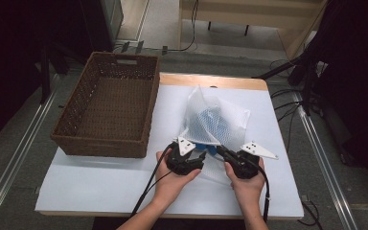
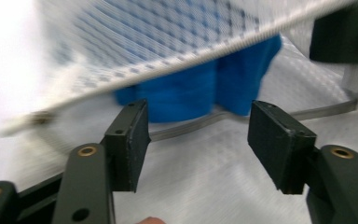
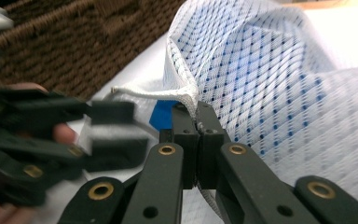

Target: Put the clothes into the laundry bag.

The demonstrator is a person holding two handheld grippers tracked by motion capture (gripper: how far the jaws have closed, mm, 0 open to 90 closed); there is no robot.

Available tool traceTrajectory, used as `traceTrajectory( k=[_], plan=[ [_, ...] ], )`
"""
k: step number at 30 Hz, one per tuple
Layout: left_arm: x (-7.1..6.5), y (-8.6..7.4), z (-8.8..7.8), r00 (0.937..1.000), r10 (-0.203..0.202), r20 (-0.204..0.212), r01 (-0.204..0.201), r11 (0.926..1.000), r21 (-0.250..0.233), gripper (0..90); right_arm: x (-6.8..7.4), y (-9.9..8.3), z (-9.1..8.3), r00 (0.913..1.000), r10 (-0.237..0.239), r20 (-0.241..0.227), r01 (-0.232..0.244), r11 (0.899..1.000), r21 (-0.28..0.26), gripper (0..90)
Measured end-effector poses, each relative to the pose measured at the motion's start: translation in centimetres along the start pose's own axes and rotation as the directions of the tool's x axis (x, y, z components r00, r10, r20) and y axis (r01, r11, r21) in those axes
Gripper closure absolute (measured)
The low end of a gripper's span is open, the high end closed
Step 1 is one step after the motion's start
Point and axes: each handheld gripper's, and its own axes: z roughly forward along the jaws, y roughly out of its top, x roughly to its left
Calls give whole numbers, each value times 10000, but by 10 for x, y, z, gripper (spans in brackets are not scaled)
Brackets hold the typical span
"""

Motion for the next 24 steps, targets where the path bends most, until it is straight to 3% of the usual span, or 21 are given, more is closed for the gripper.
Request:
traceTrajectory(
  k=[4,8,10,13,16,18,22,24],
  plan=[
    [10,-7,-11,9983,26,-586,-25,10000,20,429,1,-4,5,9999,-165,-7,165,9995,264,900],
    [5,-10,-5,9995,67,-300,-56,9993,362,483,1,-3,5,10000,-41,-66,42,9999,168,900],
    [-4,-5,4,9998,168,-120,-164,9994,315,484,3,0,3,9999,20,-155,-20,10000,13,900],
    [-17,6,23,9993,353,-99,-346,9972,659,423,7,6,-2,9997,3,-237,-8,9998,-197,900],
    [-25,19,45,9974,580,-420,-534,9933,1027,369,9,9,-6,9995,-101,-287,93,9995,-304,900],
    [-24,24,56,9945,588,-871,-488,9925,1119,368,7,9,-7,9996,-54,-278,45,9995,-305,900],
    [-21,27,74,9933,362,-1102,-227,9924,1207,426,1,7,-8,9997,113,-234,-120,9996,-265,900],
    [-20,29,76,9939,301,-1064,-171,9925,1210,582,0,7,-8,9996,146,-252,-154,9994,-315,900]
  ],
)
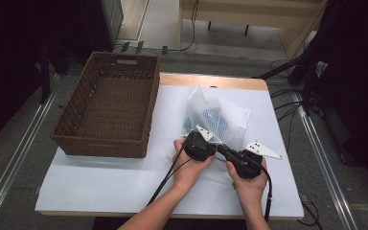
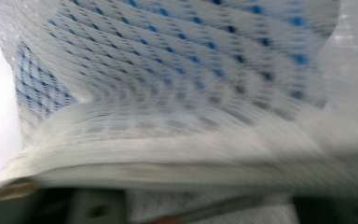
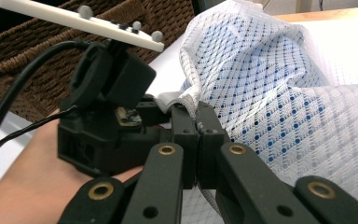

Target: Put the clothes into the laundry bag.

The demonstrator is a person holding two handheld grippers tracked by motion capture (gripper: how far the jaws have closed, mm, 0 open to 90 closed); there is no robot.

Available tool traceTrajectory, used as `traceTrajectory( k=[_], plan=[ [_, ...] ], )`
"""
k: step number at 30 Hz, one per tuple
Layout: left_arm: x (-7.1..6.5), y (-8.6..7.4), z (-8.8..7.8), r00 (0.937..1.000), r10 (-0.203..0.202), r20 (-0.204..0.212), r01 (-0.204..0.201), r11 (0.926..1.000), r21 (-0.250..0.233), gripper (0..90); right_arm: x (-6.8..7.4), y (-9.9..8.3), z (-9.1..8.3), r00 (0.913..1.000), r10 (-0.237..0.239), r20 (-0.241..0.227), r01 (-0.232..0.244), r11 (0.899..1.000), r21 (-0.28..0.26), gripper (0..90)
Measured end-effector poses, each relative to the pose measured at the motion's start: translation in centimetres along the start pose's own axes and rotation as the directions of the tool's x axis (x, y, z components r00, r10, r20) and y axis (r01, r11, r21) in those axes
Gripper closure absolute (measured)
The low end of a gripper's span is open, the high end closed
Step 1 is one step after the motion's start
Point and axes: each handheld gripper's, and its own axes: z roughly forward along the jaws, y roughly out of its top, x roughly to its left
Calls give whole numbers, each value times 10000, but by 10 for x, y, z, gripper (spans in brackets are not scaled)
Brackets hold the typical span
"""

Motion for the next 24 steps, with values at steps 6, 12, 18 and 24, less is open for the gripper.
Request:
traceTrajectory(
  k=[6,12,18,24],
  plan=[
    [12,14,-3,9857,-1383,957,1467,9854,-866,807,6,2,-1,10000,-41,-63,40,9999,-157,900],
    [25,20,-5,9508,-2756,1418,3087,8825,-3547,805,12,6,-4,9998,-83,-155,77,9992,-391,900],
    [36,16,24,9346,-3319,1280,3520,9151,-1969,745,5,-3,5,10000,8,-4,-8,10000,85,900],
    [35,5,11,9696,-1819,1640,1897,9813,-334,480,-5,-6,6,9995,254,213,-257,9995,168,900]
  ],
)
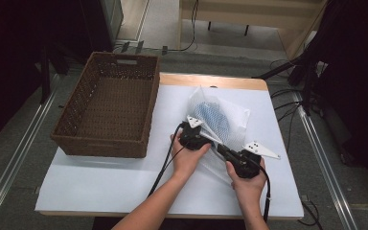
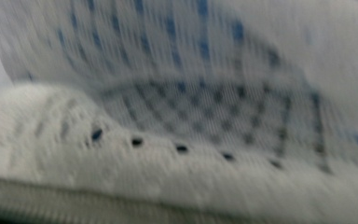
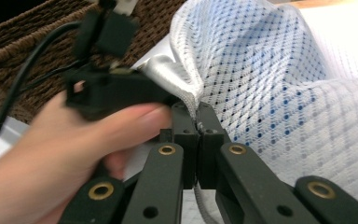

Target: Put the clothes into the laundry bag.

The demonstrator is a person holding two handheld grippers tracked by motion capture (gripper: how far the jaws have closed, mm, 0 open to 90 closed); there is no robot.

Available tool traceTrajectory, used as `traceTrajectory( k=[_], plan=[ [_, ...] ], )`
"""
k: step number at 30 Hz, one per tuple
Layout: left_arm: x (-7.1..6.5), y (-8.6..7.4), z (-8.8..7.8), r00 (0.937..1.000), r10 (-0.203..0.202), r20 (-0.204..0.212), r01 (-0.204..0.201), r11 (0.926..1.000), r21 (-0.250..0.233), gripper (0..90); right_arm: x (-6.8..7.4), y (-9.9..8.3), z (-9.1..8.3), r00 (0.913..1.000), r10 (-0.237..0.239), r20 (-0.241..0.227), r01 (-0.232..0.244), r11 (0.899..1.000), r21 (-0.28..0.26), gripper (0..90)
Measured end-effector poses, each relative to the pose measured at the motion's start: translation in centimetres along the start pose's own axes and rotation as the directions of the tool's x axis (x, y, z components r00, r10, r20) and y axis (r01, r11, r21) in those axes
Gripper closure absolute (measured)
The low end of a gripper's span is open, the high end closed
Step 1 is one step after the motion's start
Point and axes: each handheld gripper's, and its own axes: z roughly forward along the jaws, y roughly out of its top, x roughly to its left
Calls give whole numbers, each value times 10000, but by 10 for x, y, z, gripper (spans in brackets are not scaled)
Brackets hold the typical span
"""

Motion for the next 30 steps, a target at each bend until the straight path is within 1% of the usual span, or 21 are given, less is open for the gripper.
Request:
traceTrajectory(
  k=[1,3,5,7,9,11,12,13,14,15,17,18,20,22,24,25,26,27,28,29,30],
  plan=[
    [0,-3,-5,9997,236,68,-237,9995,190,456,-1,0,0,10000,22,-2,-22,10000,8,900],
    [-1,-9,-18,9979,634,144,-637,9977,235,423,-1,-1,2,10000,37,8,-37,10000,38,900],
    [-2,-16,-31,9952,917,345,-929,9951,343,402,0,-2,3,10000,-49,40,49,9999,156,900],
    [-3,-25,-47,9908,1328,245,-1333,9908,213,390,-1,-5,6,9997,-212,139,207,9991,376,900],
    [-2,-30,-59,9871,1600,69,-1601,9869,172,378,-2,-9,10,9995,-246,186,233,9974,682,899],
    [1,-35,-73,9850,1725,-41,-1725,9850,-6,375,-5,-13,13,9997,-240,71,231,9947,1004,874],
    [4,-36,-79,9849,1732,-75,-1732,9848,-110,375,-6,-14,12,9996,-273,-3,272,9939,1067,817],
    [8,-38,-88,9852,1704,-196,-1708,9851,-204,372,-6,-14,11,9997,-240,-95,249,9937,1090,733],
    [11,-39,-91,9846,1722,-297,-1730,9846,-243,370,-7,-14,6,9991,-326,-288,354,9943,1003,630],
    [15,-40,-95,9857,1630,-438,-1644,9860,-296,371,-7,-13,3,9983,-456,-373,488,9947,905,564],
    [22,-42,-98,9859,1504,-734,-1525,9880,-251,371,-9,-13,-7,9975,-535,-460,571,9950,817,466],
    [25,-44,-99,9859,1436,-862,-1457,9892,-186,370,-10,-13,-12,9974,-554,-463,589,9952,782,443],
    [30,-49,-101,9819,1403,-1269,-1425,9898,-81,369,-15,-15,-25,9981,-587,-170,598,9955,730,420],
    [33,-55,-101,9762,1461,-1601,-1468,9891,70,363,-23,-19,-38,9976,-497,492,462,9965,696,415],
    [37,-63,-102,9725,1501,-1782,-1486,9887,216,358,-32,-25,-47,9920,-207,1244,109,9968,790,411],
    [38,-63,-103,9742,1395,-1777,-1371,9902,257,356,-36,-29,-51,9872,-63,1592,-84,9957,921,405],
    [40,-63,-104,9786,1281,-1608,-1266,9918,194,348,-37,-32,-52,9838,-12,1793,-178,9944,1046,394],
    [40,-63,-105,9767,1298,-1707,-1275,9915,245,350,-39,-36,-52,9794,14,2018,-273,9917,1256,387],
    [41,-63,-104,9767,1302,-1704,-1265,9914,322,358,-39,-39,-50,9779,74,2090,-384,9887,1447,382],
    [41,-63,-103,9796,1286,-1541,-1241,9915,390,374,-38,-41,-49,9766,167,2144,-523,9855,1615,368],
    [41,-63,-103,9799,1315,-1498,-1265,9911,425,416,-37,-44,-47,9752,227,2203,-628,9823,1765,358]
  ],
)
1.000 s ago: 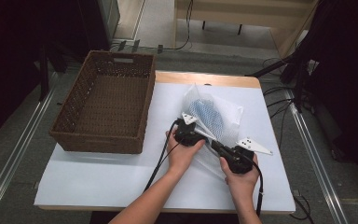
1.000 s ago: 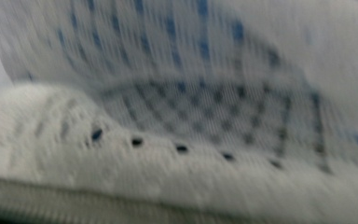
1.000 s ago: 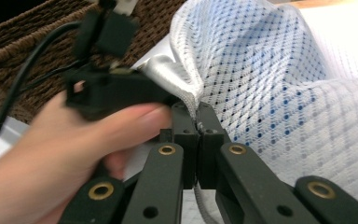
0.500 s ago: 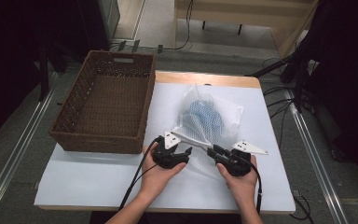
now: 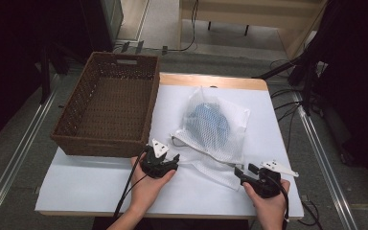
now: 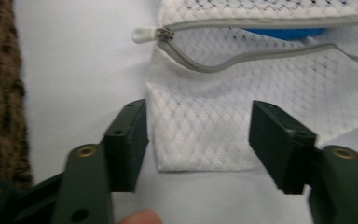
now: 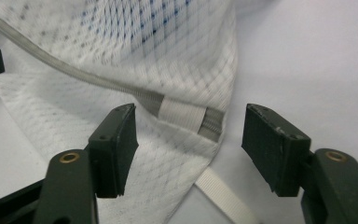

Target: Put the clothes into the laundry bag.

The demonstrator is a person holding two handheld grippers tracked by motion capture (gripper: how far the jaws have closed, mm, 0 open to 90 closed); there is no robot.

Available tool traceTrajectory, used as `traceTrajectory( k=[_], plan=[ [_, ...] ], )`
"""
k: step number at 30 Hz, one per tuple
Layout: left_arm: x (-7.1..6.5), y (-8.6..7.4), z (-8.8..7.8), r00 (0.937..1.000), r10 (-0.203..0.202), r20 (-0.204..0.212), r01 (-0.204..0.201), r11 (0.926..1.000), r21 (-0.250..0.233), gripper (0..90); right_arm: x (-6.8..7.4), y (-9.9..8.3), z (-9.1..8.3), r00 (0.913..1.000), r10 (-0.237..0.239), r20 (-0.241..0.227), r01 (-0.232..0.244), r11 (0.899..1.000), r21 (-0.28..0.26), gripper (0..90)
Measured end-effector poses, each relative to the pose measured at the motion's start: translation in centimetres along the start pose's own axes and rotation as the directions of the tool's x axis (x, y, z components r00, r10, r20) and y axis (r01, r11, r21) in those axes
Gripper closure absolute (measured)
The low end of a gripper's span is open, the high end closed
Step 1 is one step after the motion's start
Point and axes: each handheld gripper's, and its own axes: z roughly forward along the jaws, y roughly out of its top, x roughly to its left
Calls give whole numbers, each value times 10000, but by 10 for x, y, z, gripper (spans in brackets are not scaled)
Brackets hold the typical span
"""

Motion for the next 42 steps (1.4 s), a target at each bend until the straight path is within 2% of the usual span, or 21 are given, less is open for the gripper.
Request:
traceTrajectory(
  k=[2,4,7,8,9,13,15,17,19,21,23,25,26,27,29,31,33,36,37,38,42],
  plan=[
    [0,1,1,9999,78,116,-80,9998,185,492,4,-2,5,9998,-72,171,68,9997,236,360],
    [-1,1,2,9995,300,-56,-299,9993,228,655,10,-3,7,9976,-401,556,380,9985,389,374],
    [0,1,2,9990,450,-56,-448,9986,287,843,15,-5,8,9881,-975,1193,924,9946,469,530],
    [1,1,2,9989,444,113,-448,9985,320,888,15,-5,8,9821,-1232,1427,1174,9919,486,595],
    [2,1,1,9990,374,247,-383,9987,346,900,16,-6,8,9776,-1404,1566,1343,9897,490,655],
    [5,-1,-4,9967,345,737,-376,9984,421,900,10,-5,5,9828,-1453,1139,1406,9889,483,877],
    [7,-4,-7,9935,177,1121,-232,9986,475,900,5,-3,3,9855,-1395,971,1352,9896,494,900],
    [7,-6,-12,9900,245,1387,-319,9982,517,900,-3,-1,-1,9884,-1149,992,1120,9931,344,900],
    [5,-9,-17,9828,295,1822,-411,9973,604,900,-13,2,-5,9909,-797,1089,788,9968,126,900],
    [1,-13,-23,9686,314,2466,-506,9961,720,900,-24,3,-9,9922,-429,1172,436,9990,-35,900],
    [-4,-17,-26,9525,464,3010,-752,9936,848,900,-31,3,-9,9913,-349,1269,359,9993,-58,900],
    [-5,-19,-30,9427,492,3301,-766,9946,705,900,-36,2,-8,9920,-240,1240,230,9997,91,894],
    [-3,-17,-32,9469,364,3196,-517,9979,397,866,-37,2,-8,9925,-173,1212,157,9998,138,865],
    [-2,-16,-34,9512,255,3075,-327,9993,182,757,-37,3,-11,9917,-132,1283,144,9999,-87,779],
    [2,-10,-37,9600,-113,2798,218,9992,-345,657,-36,6,-16,9926,-120,1208,188,9983,-554,680],
    [2,-2,-36,9716,-389,2333,569,9959,-708,562,-35,12,-21,9934,14,1151,113,9939,-1096,604],
    [0,7,-31,9777,-569,2022,792,9914,-1039,508,-34,18,-23,9956,131,927,9,9888,-1490,553],
    [-4,17,-19,9877,-934,1252,1116,9828,-1473,433,-32,25,-14,9979,155,635,-55,9880,-1541,476],
    [-6,19,-14,9879,-1079,1111,1246,9798,-1564,422,-31,27,-9,9982,184,577,-93,9881,-1538,449],
    [-8,21,-8,9880,-1152,1032,1300,9800,-1508,422,-31,29,-5,9986,181,500,-100,9876,-1569,430],
    [-16,18,21,9954,-915,278,928,9944,-505,390,-29,32,14,9991,396,-126,-406,9945,-964,381]
  ],
)
